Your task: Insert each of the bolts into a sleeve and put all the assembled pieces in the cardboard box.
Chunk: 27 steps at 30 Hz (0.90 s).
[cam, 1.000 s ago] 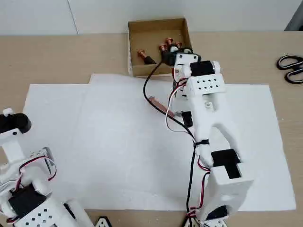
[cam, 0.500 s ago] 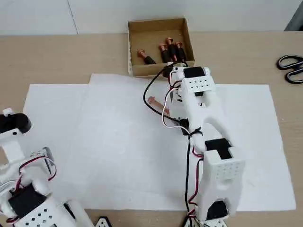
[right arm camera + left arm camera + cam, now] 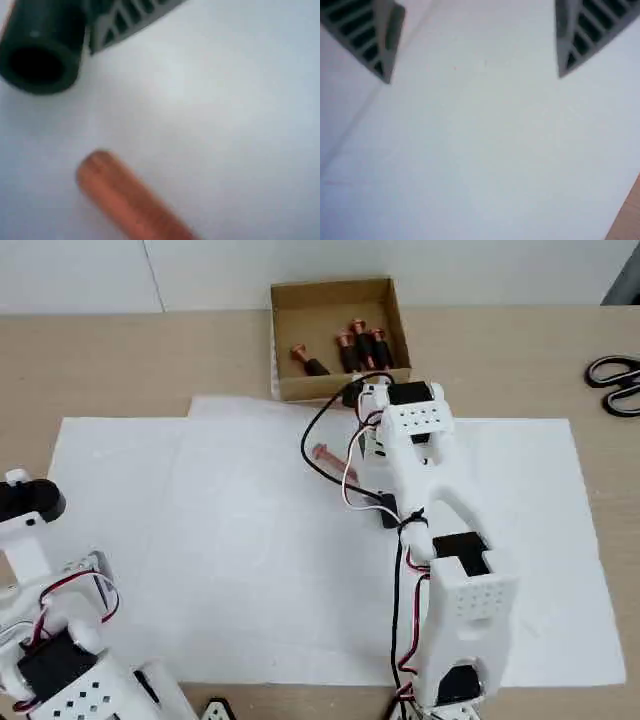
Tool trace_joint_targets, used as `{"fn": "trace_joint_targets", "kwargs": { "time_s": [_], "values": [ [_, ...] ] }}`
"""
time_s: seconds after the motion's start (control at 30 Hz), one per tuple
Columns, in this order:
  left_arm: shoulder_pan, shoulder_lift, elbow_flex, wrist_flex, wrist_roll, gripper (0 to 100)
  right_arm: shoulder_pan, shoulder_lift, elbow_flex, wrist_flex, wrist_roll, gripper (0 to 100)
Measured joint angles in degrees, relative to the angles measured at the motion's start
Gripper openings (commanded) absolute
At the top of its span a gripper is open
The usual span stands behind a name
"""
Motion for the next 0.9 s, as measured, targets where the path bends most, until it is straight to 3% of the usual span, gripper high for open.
{"fn": "trace_joint_targets", "kwargs": {
  "time_s": [0.9],
  "values": [
    [0.0, 0.0, 0.0, 0.0, 0.0, 20, -3.25, 5.54, -0.88, -0.62, 0.0, 20.6]
  ]
}}
